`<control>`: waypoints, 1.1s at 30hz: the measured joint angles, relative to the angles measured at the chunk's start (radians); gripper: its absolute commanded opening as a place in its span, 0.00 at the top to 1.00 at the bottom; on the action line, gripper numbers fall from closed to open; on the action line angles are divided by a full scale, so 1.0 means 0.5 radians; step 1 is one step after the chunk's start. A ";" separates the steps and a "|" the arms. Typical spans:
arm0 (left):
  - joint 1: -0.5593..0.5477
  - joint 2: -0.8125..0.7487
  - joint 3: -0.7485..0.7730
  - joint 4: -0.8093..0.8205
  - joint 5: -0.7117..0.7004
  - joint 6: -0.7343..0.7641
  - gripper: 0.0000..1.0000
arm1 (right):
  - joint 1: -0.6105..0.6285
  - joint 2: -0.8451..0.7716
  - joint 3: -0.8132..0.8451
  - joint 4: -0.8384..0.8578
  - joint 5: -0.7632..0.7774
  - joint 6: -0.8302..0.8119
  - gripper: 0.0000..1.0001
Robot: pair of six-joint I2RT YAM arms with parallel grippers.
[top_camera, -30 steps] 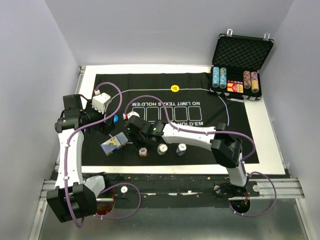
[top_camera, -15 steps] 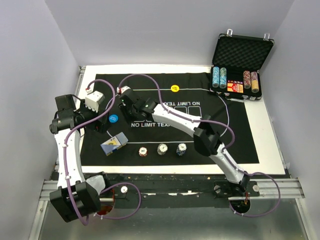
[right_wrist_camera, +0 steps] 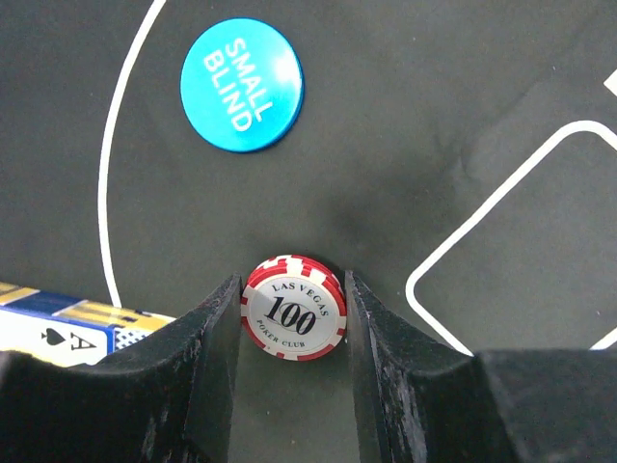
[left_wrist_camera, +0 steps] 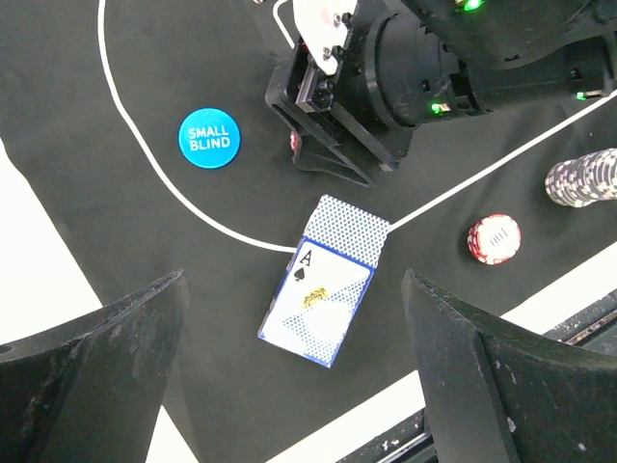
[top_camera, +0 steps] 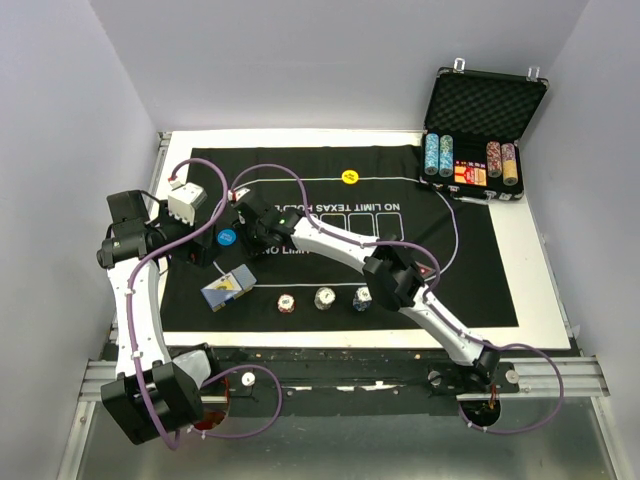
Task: Distribute texas hold em gaming equipment
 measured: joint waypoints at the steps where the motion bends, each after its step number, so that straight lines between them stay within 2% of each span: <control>1: 0.001 0.000 0.000 -0.002 0.005 0.000 0.01 | -0.001 0.011 0.004 0.020 -0.005 0.000 0.69; 5: 0.002 0.000 0.000 -0.006 0.022 0.000 0.01 | -0.013 0.072 0.057 0.076 -0.036 0.006 0.65; 9: 0.005 0.003 0.000 -0.007 0.029 0.000 0.01 | -0.030 0.107 0.117 0.125 -0.083 0.014 0.44; 14: 0.006 0.020 0.000 -0.008 0.035 0.000 0.01 | -0.037 0.108 0.119 0.167 -0.110 0.013 0.24; 20: 0.006 0.028 -0.001 -0.007 0.036 0.000 0.01 | -0.057 0.053 -0.002 0.203 -0.069 -0.002 0.23; 25: 0.006 0.028 -0.001 -0.007 0.036 -0.001 0.01 | -0.062 -0.228 -0.327 0.193 0.007 -0.013 0.22; 30: 0.006 0.025 -0.001 -0.007 0.036 -0.001 0.01 | -0.060 -0.724 -0.764 0.177 0.015 0.018 0.07; 33: 0.006 0.024 -0.001 -0.008 0.036 0.000 0.01 | -0.038 -0.945 -0.979 0.174 0.021 0.018 0.05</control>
